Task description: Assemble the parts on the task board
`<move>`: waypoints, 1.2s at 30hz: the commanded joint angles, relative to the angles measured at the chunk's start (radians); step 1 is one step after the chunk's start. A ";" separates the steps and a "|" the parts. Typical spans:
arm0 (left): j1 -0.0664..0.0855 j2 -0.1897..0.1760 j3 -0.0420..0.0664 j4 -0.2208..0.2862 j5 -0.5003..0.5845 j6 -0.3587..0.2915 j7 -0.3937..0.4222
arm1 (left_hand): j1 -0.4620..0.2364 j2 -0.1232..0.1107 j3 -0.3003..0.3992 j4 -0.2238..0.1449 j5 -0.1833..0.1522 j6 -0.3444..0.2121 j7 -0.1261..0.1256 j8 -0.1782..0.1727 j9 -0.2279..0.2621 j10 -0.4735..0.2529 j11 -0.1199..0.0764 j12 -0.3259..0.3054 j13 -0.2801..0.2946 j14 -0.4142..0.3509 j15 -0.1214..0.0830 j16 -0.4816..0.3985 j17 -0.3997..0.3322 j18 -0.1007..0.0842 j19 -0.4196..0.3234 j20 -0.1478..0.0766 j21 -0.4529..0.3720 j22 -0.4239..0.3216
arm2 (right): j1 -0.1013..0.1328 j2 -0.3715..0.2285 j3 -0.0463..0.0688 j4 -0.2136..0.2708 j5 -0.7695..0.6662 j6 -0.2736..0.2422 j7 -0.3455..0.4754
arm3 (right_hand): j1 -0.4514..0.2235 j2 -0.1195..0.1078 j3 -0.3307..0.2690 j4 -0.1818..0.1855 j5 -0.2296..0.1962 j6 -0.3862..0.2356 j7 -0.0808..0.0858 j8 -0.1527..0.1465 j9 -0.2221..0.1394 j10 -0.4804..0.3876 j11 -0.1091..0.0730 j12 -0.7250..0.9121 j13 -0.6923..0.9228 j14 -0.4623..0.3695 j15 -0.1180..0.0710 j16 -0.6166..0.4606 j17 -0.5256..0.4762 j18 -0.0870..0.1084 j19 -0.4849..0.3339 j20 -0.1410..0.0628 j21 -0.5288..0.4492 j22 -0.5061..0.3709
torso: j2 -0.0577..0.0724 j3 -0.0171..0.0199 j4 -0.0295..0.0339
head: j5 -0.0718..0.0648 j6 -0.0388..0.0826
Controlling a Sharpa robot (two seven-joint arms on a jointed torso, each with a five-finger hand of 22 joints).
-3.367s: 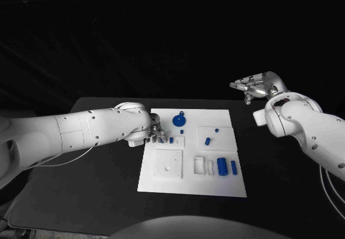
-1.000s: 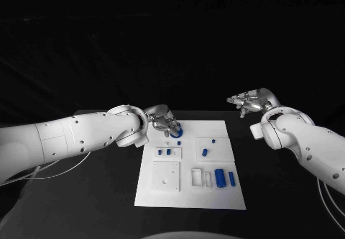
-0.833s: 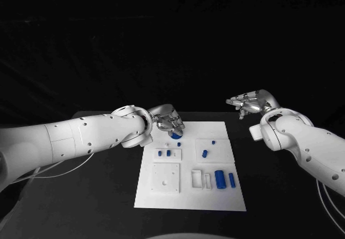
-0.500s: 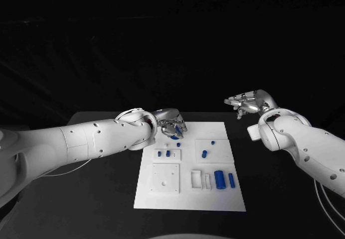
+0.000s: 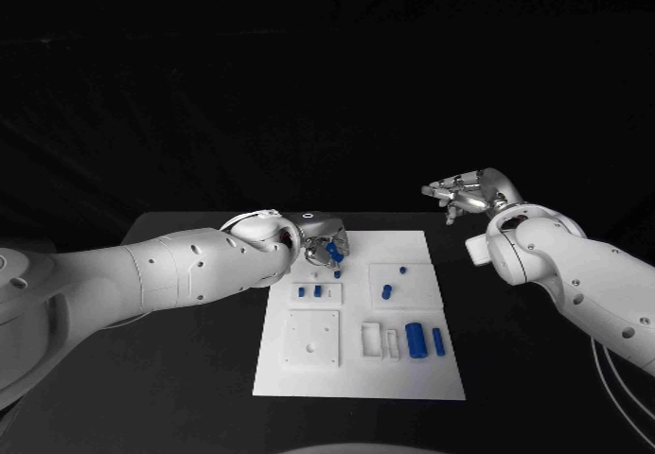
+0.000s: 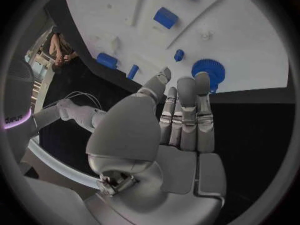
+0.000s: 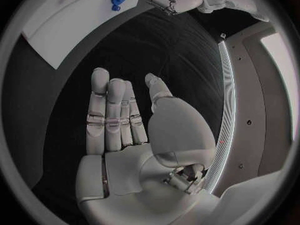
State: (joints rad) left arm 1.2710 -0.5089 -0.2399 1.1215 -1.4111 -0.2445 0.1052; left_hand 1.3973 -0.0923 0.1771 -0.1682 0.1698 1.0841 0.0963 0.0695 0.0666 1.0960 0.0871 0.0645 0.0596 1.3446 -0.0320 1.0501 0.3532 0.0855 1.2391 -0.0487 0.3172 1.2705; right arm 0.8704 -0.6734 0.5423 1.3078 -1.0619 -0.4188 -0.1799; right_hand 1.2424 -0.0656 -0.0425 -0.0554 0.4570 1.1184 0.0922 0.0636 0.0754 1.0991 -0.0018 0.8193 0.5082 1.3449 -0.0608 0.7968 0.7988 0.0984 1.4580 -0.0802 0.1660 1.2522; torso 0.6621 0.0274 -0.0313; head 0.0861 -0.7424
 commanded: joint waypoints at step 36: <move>-0.050 0.052 0.001 -0.080 -0.092 0.050 0.014 | -0.036 0.017 0.112 0.008 -0.017 0.007 -0.020 -0.007 -0.003 0.082 -0.030 -0.005 -0.002 0.042 -0.018 0.067 -0.009 0.008 0.040 -0.015 0.004 0.058 | 0.000 0.002 0.000 0.019 0.006 0.016 0.017 | -0.010 0.009 0.006 0.006 0.000 -0.006 -0.002 0.000 -0.001 -0.009 0.002 0.010 -0.010 -0.009 0.000 0.010 -0.008 0.002 0.015 0.000 -0.013 0.005 | -0.002 0.0018 -0.0004 | -0.008 -0.015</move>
State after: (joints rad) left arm 1.2225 -0.4601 -0.2396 1.0432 -1.4996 -0.1880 0.1078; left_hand 1.3709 -0.0764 0.2832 -0.1587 0.1557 1.0906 0.0810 0.0695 0.0644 1.1775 0.0570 0.0645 0.0589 1.3846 -0.0481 1.1153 0.3434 0.0855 1.2780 -0.0555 0.3187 1.3078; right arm 0.8706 -0.6718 0.5425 1.3237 -1.0571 -0.4161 -0.1748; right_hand 1.2371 -0.0604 -0.0367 -0.0553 0.4601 1.1189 0.0917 0.0636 0.0747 1.0954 0.0019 0.8240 0.4992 1.3451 -0.0607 0.8013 0.7919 0.0985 1.4579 -0.0802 0.1585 1.2567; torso 0.6614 0.0289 -0.0320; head 0.0792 -0.7561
